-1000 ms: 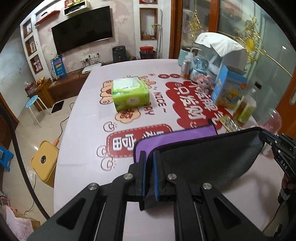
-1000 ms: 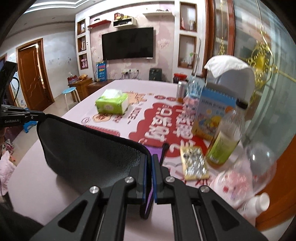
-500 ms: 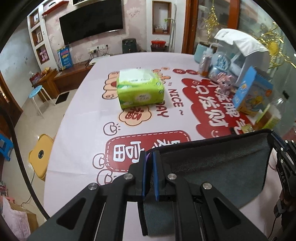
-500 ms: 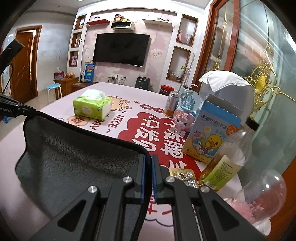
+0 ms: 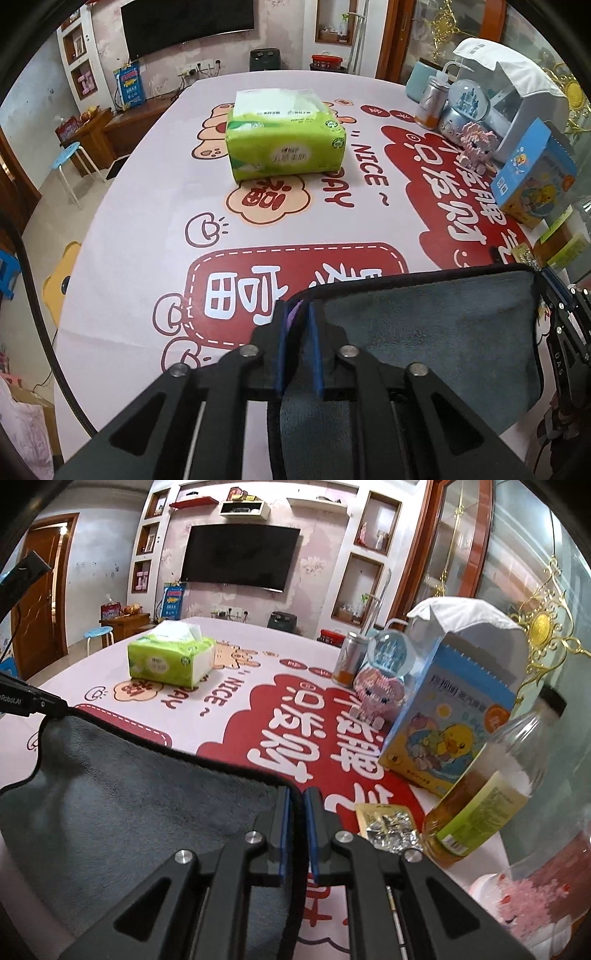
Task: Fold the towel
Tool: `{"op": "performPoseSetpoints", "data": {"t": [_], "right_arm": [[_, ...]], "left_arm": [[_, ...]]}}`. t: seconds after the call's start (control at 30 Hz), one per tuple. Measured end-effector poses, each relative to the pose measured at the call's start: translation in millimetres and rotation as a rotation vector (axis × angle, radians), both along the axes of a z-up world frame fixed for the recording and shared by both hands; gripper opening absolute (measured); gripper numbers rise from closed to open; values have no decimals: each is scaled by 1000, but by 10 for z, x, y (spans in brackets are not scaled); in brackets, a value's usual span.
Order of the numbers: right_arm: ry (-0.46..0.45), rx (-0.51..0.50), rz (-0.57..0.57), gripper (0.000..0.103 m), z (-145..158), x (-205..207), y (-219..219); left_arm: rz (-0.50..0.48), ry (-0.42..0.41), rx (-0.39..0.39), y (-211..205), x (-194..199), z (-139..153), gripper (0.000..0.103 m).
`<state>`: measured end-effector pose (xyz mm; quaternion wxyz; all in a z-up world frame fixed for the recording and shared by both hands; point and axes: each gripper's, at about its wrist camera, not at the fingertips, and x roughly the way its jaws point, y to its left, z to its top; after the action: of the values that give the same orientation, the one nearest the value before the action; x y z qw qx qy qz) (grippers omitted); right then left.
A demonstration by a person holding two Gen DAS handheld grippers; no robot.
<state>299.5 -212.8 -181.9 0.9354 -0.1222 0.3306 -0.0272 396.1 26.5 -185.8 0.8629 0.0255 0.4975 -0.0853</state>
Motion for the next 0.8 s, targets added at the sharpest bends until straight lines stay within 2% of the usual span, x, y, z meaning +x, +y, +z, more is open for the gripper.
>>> {"op": "performPoseSetpoints", "data": {"t": [0.03,0.07,0.13,0.2,0.27,0.33,0.4,0.47,0.6,0.67,0.8], "right_arm": [[8,4,-3,12,-26,12,-3],[20,10,-4,14,-49,27,-9],[30,14,-11,28,-67,36,-13],[27,16,-13,37,-62,23,-10],[21,19,-11,41,-27,-12,-15],[16,28,-6,50,19,-55,-18],[14,35,-1,56,65,-112,-16],[13,45,5,59,112,-210,-11],[33,66,16,62,175,-402,17],[44,78,21,64,195,-519,35],[70,98,20,78,223,-751,75]], "left_arm": [[2,2,-1,3,7,-11,28],[5,3,-2,7,4,-14,30],[7,7,-9,14,-2,-10,37],[13,12,-13,27,-22,8,40],[21,14,-17,44,-59,38,49],[32,10,-19,61,-122,84,58],[44,8,-17,83,-206,128,64],[52,8,-23,110,-327,181,65],[60,15,-42,169,-587,273,81],[64,17,-45,193,-717,317,85],[70,20,-47,229,-976,372,90]]}}
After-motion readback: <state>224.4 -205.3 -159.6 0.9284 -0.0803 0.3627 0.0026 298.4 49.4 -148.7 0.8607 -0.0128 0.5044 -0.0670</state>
